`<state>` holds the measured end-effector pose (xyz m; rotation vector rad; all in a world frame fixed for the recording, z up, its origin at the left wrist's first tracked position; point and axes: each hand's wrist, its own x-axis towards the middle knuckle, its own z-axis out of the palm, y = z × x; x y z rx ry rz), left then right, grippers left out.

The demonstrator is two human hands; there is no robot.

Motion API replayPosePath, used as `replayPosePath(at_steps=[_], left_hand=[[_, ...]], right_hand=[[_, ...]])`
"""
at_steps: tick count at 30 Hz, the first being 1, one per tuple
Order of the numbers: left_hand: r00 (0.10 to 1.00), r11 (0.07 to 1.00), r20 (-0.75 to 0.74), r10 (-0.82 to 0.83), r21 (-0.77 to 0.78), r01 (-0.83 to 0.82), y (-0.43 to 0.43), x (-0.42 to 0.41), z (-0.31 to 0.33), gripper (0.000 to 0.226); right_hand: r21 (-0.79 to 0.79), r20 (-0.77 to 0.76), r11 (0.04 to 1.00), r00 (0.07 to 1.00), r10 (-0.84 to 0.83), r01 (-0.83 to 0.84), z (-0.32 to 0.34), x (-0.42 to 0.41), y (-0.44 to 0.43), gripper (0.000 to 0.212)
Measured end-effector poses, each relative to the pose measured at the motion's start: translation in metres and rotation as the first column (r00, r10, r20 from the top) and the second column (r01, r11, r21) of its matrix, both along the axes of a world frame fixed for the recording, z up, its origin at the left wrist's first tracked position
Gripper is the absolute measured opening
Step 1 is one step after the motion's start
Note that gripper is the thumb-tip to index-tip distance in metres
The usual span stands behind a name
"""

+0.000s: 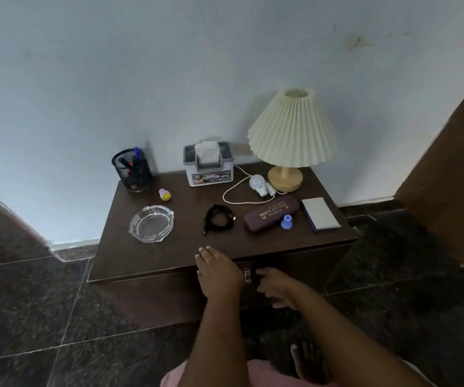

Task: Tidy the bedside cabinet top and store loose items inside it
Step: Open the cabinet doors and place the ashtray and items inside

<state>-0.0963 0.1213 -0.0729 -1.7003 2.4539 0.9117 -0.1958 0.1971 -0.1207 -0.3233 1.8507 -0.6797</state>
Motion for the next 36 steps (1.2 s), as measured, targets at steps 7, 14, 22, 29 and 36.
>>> replayPosePath(at_steps=[7,14,22,29,36], left_hand=[[0.999,1.0,-0.041,-0.021,-0.01,0.02,0.017,0.018,-0.007,0.069],[0.943,0.994,-0.318,0.099,-0.007,-0.107,0.03,0.025,-0.027,0.051],[0.896,0.996,-0.444,0.036,0.087,0.004,0.044,0.029,-0.061,0.057],[0.941,0.948,-0.154,-0.301,0.06,0.313,0.051,0.032,-0.034,0.027],[0.901,0.84,-0.183,-0.393,0.328,0.433,0.092,0.041,-0.029,0.022]], right_hand=[[0.032,0.129,0.996,0.989,0.075,-0.08,-0.018,0.015,0.002,0.073],[0.088,0.091,0.976,0.978,0.189,-0.197,-0.017,-0.007,-0.016,0.06],[-0.189,-0.085,0.976,0.992,0.09,-0.105,-0.071,0.025,0.002,0.039],[-0.119,-0.231,0.951,0.939,0.254,-0.286,-0.062,0.033,0.067,0.016],[-0.038,0.111,0.994,0.988,0.104,-0.1,-0.002,0.026,0.141,0.052]])
